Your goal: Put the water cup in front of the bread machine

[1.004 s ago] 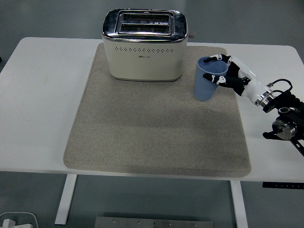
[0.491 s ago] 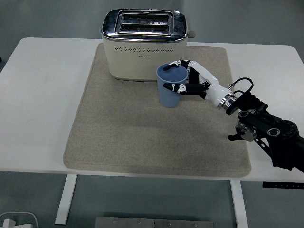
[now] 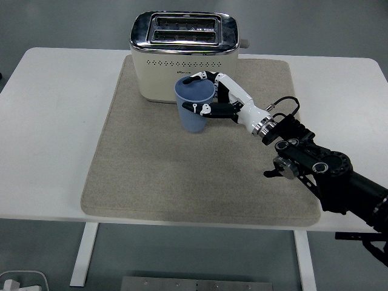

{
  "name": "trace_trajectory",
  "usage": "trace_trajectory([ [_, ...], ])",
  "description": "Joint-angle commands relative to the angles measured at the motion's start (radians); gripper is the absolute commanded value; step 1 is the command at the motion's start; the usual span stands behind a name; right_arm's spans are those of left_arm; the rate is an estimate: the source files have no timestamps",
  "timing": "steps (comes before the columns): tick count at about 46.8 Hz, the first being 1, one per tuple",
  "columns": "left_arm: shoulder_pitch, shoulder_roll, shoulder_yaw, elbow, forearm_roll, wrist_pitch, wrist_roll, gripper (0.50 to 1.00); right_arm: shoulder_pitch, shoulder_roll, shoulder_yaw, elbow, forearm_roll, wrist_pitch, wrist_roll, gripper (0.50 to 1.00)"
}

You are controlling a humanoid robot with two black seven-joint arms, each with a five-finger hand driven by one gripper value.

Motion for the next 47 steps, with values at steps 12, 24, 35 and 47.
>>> trace_trajectory([
  [12, 0.0, 0.0, -0.001, 0.0, 0.0, 0.0, 0.0, 1.0, 0.017, 0.0, -0.033, -0.045, -0.031, -0.078, 0.0, 0.648],
  [24, 0.0, 0.0, 0.0, 0.0, 0.0, 0.0, 0.0, 1.0, 0.016, 0.0, -0.065, -0.045, -0.031, -0.069, 0.0, 0.709],
  [35, 0.0, 0.0, -0.001, 0.002, 0.0, 0.0, 0.0, 1.0, 0.017, 0.0, -0.063, -0.045, -0.026, -0.081, 0.0, 0.713],
  [47, 0.0, 0.0, 0.0, 0.002, 0.0, 0.0, 0.0, 1.0, 0.01, 0.0, -0.068, -0.041, -0.024, -0.063, 0.0, 0.756],
])
